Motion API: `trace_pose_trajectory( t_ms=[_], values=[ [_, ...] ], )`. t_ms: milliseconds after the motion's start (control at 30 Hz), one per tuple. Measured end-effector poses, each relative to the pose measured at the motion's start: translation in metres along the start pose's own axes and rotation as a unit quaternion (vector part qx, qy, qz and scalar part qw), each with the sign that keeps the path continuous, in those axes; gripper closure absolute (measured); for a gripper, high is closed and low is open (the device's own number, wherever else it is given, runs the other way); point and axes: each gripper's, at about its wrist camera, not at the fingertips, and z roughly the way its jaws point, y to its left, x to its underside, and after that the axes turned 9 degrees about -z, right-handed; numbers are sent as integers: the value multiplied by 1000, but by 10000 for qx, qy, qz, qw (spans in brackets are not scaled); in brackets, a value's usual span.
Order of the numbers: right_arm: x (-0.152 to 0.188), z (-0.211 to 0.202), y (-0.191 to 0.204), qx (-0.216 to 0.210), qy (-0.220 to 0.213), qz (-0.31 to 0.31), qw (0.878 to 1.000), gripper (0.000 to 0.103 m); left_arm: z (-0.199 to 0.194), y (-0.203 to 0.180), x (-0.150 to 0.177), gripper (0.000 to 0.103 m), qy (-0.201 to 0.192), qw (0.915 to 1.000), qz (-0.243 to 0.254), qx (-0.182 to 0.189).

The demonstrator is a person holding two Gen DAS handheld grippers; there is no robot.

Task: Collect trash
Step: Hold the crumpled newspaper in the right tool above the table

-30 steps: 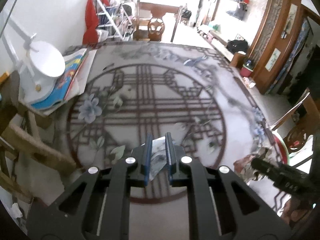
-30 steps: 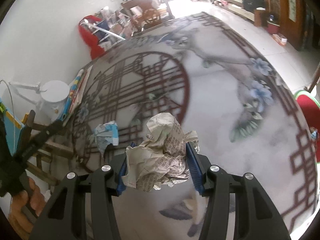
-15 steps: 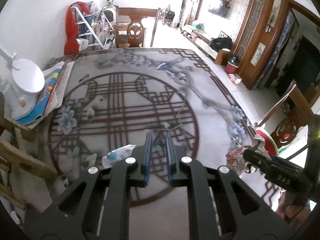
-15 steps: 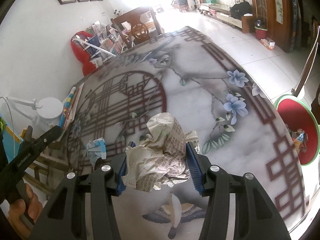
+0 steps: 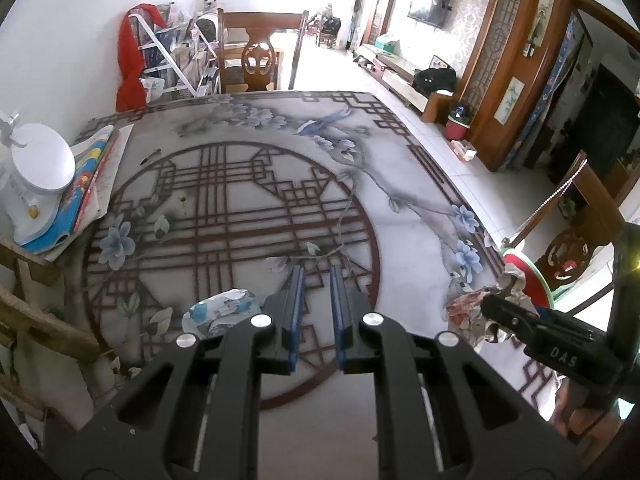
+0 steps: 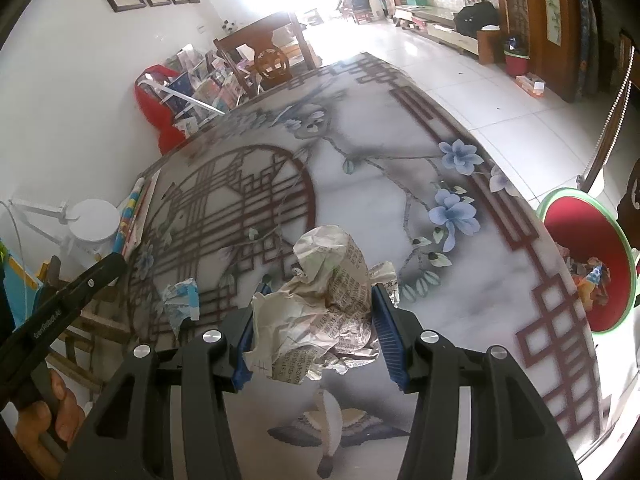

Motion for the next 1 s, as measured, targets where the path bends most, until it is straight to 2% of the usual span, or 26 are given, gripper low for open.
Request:
trace_pose_trajectory(
  t_ms=[433,1000],
  values=[
    [-4,-15,-38,184,-132,289,9993,53,10,-26,-4,90,54,9998,126,117],
    [-9,-20,-67,139,-54,228,9996,53,26,-56,-1,90,139,9999,35,30]
  ],
)
